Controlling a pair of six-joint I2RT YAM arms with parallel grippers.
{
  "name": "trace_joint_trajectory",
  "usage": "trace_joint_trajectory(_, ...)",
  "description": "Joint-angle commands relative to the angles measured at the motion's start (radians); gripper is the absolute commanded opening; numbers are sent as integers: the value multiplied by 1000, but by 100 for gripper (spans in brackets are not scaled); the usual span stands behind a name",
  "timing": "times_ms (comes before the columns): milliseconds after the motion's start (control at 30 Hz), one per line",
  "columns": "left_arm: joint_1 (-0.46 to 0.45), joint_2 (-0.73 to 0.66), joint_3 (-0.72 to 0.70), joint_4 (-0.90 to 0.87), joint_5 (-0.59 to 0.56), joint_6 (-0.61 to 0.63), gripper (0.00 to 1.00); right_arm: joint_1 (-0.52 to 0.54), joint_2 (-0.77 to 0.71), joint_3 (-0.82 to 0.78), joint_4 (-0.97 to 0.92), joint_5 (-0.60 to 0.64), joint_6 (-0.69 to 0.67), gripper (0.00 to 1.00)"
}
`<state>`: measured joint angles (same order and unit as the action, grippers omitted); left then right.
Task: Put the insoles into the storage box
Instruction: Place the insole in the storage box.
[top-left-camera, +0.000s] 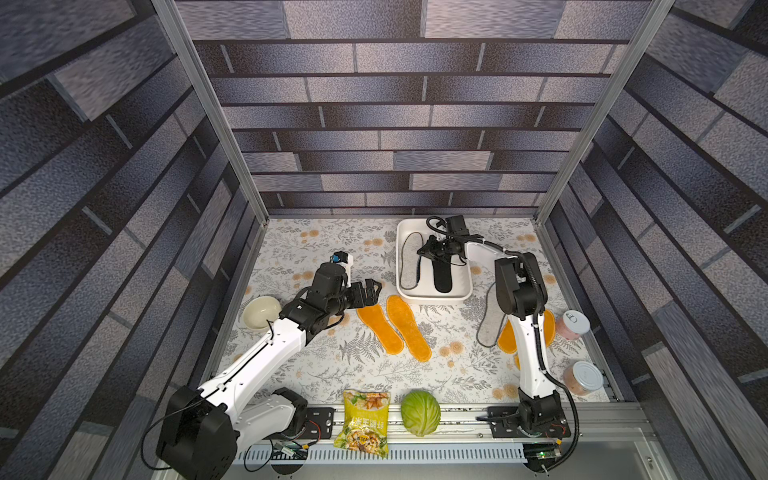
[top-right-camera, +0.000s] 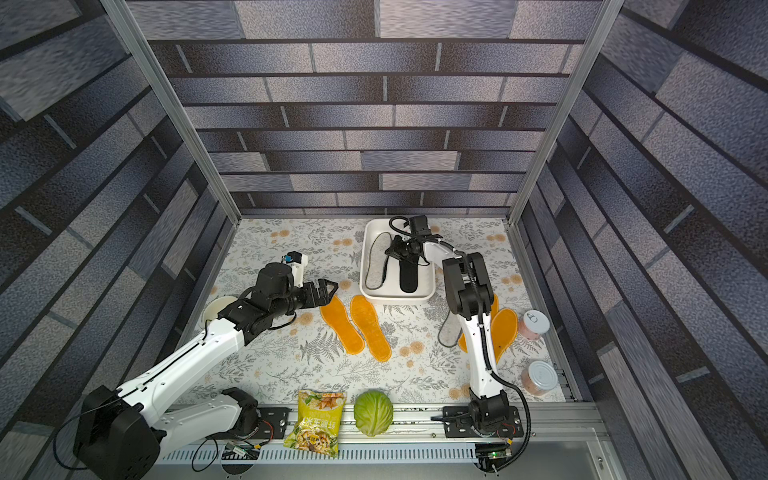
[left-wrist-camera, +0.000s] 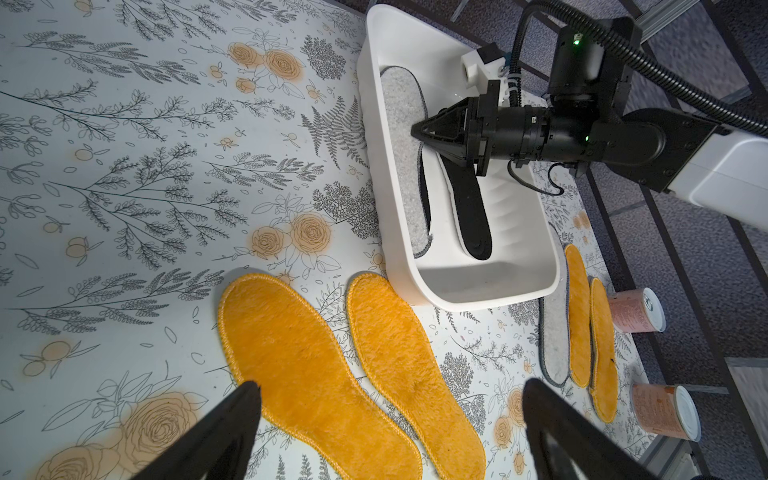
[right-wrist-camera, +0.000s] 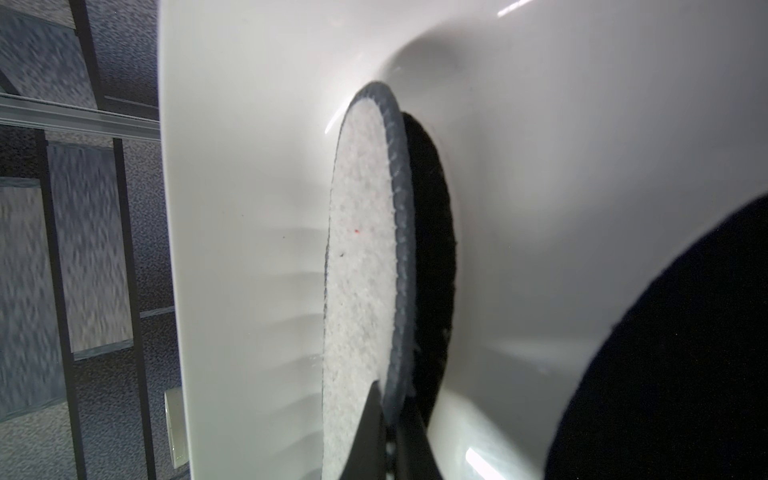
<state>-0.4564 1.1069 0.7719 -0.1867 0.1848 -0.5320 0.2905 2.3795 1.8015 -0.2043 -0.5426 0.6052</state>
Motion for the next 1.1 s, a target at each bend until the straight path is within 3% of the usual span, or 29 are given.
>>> trace_joint_trajectory(0,7,-12,-15,2,12,-10,100,-10,-46,4,0,15,8,2)
trace_joint_trajectory(200,6,-16,-16,0,12,-10,100,-19,-55,0,5,10,8,3)
trace_joint_trajectory(500,6,-15,-12,1,15,-9,100,-19,-33,35,-34,7,5,15)
trace_joint_trajectory(767,5,-9,-10,4,17,-8,100,-19,-23,44,-19,-13,6,15)
trace_joint_trajectory(1067,7,-11,-13,3,15,-8,100,-19,3,97,-66,-8,-4,33)
